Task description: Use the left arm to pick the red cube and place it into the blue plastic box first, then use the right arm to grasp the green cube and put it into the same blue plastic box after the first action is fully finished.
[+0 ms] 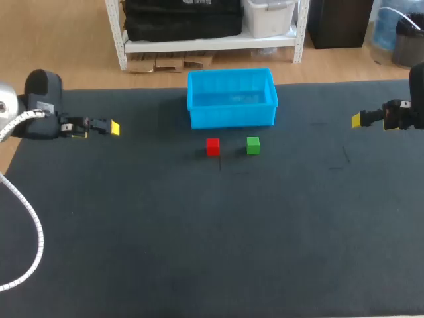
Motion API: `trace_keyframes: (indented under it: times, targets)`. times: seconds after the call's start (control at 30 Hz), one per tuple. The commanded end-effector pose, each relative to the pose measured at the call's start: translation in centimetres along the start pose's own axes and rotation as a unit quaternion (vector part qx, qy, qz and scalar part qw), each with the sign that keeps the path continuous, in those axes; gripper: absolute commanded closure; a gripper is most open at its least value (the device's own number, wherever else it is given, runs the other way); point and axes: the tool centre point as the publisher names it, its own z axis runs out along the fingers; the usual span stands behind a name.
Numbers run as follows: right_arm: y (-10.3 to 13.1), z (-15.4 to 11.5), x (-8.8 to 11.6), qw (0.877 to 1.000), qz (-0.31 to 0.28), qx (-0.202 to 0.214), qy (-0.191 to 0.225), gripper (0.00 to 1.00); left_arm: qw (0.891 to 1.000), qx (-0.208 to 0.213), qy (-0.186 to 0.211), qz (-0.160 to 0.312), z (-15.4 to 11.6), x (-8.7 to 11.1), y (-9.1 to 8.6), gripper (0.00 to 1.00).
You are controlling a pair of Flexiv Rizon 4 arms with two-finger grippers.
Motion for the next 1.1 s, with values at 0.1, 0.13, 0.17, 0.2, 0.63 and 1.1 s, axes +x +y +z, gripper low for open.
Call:
trace_keyframes:
  times: [0.1,0.13,0.17,0.2,0.63,1.1]
  targets:
    - [-0.1,0.0,0.0,1.000,0.000,-0.001,0.000,0.00,0.998,-0.033,0.049,0.020,1.9,-1.3,-2.2,0.00]
    - [-0.1,0.0,0.0,1.000,0.000,-0.001,0.000,0.00,0.998,-0.039,0.050,0.028,2.2,-1.3,-2.6,0.00]
    - [-0.1,0.0,0.0,1.000,0.000,-0.001,0.000,0.00,0.997,-0.050,0.055,0.031,2.5,-1.3,-2.8,0.00]
    - [-0.1,0.0,0.0,1.000,0.000,-0.001,0.000,0.00,0.996,-0.056,0.063,0.035,2.8,-1.3,-3.1,0.00]
    - [-0.1,0.0,0.0,1.000,0.000,-0.001,0.000,0.00,0.984,-0.144,0.096,0.044,5.8,-0.6,-5.7,0.00]
    - [-0.1,0.0,0.0,1.000,0.000,-0.001,0.000,0.00,0.988,-0.113,0.103,0.024,6.0,-0.5,-6.4,0.00]
